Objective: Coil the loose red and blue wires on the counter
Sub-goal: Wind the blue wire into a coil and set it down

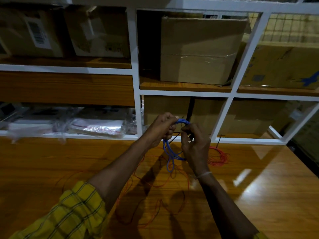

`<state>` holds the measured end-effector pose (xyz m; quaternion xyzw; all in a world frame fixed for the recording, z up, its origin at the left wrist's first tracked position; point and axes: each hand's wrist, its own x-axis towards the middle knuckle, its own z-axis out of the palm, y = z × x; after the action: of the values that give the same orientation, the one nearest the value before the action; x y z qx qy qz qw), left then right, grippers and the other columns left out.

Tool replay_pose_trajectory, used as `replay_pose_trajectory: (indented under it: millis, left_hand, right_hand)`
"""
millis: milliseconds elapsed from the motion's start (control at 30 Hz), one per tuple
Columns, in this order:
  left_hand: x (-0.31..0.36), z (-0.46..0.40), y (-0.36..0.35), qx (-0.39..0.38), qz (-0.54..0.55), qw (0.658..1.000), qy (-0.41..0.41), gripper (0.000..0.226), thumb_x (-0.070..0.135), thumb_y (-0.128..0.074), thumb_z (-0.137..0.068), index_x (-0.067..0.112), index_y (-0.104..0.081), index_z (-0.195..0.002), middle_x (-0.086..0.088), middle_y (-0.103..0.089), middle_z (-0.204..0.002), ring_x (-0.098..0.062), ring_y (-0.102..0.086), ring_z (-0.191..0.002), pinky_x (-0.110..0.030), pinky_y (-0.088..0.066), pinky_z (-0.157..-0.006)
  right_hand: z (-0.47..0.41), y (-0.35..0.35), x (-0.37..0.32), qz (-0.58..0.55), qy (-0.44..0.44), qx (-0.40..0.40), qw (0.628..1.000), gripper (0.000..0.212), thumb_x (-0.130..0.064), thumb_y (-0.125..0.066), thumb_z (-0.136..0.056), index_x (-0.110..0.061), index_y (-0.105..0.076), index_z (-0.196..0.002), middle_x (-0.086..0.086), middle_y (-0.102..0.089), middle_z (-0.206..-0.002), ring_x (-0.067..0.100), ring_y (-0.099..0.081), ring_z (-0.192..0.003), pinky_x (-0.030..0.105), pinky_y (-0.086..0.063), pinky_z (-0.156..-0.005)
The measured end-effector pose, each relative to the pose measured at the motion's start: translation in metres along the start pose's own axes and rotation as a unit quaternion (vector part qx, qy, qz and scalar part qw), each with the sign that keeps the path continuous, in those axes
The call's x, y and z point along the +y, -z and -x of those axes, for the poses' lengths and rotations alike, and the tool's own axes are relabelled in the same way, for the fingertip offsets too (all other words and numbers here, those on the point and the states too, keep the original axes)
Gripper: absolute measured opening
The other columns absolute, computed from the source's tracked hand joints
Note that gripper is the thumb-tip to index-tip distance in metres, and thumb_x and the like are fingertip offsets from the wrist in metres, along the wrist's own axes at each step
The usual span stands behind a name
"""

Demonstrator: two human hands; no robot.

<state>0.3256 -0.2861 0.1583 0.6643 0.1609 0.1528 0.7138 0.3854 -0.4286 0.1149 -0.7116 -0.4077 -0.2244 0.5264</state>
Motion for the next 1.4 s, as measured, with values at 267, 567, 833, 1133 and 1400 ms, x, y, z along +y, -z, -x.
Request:
replay_pose_trajectory:
  millis: [267, 567, 833, 1133, 1400]
  left_hand:
    - [0.004, 0.001, -0.003, -0.009, 0.062, 0.996, 0.057, 0.016, 0.020, -0.049, -0.108, 0.012, -0.059, -0.099, 0.007, -0.034, -0.053, -0.006, -0.023, -0.040, -0.020, -0.016, -0.041]
    - [0.003, -0.002, 0.003, 0.007, 0.064, 0.994, 0.085, 0.018, 0.019, -0.049, -0.107, 0.016, -0.056, -0.091, 0.006, -0.033, -0.053, -0.006, -0.022, -0.040, -0.019, -0.015, -0.040]
    - [-0.002, -0.002, 0.007, -0.002, 0.005, 0.999, 0.044, 0.015, 0.022, -0.052, -0.107, 0.018, -0.059, -0.094, 0.009, -0.039, -0.054, -0.006, -0.028, -0.041, -0.020, -0.022, -0.038]
    - [-0.003, 0.003, 0.003, -0.002, -0.042, 0.999, -0.001, 0.014, 0.023, -0.052, -0.107, 0.012, -0.062, -0.103, 0.006, -0.045, -0.059, -0.007, -0.032, -0.044, -0.022, -0.025, -0.041]
    - [-0.001, 0.004, 0.001, 0.003, -0.062, 0.998, -0.027, 0.014, 0.022, -0.053, -0.106, 0.012, -0.060, -0.100, 0.006, -0.045, -0.060, -0.010, -0.031, -0.048, -0.026, -0.023, -0.047]
  right_hand:
    - [-0.004, -0.005, -0.001, 0.033, 0.037, 0.018, 0.999, 0.009, 0.002, -0.068, -0.090, -0.006, -0.067, -0.088, 0.004, -0.063, -0.092, 0.021, -0.062, -0.078, 0.039, -0.050, -0.063]
    - [-0.006, -0.004, -0.005, -0.009, 0.052, 0.006, 0.999, 0.010, 0.006, -0.069, -0.089, -0.004, -0.066, -0.088, 0.005, -0.063, -0.093, 0.019, -0.062, -0.082, 0.035, -0.051, -0.067]
    - [-0.019, 0.006, -0.011, -0.201, -0.141, 0.024, 0.969, 0.003, -0.009, -0.070, -0.096, -0.010, -0.070, -0.098, 0.004, -0.071, -0.095, 0.023, -0.070, -0.092, 0.047, -0.060, -0.077]
    - [-0.035, 0.020, -0.014, -0.306, -0.318, -0.001, 0.898, 0.031, -0.006, -0.078, -0.088, 0.001, -0.061, -0.114, 0.015, -0.073, -0.092, 0.018, -0.073, -0.082, 0.023, -0.055, -0.063]
    - [-0.043, 0.032, -0.011, -0.343, -0.428, -0.100, 0.830, 0.018, -0.004, -0.076, -0.088, 0.000, -0.072, -0.105, 0.002, -0.075, -0.080, 0.010, -0.069, -0.069, 0.022, -0.053, -0.057]
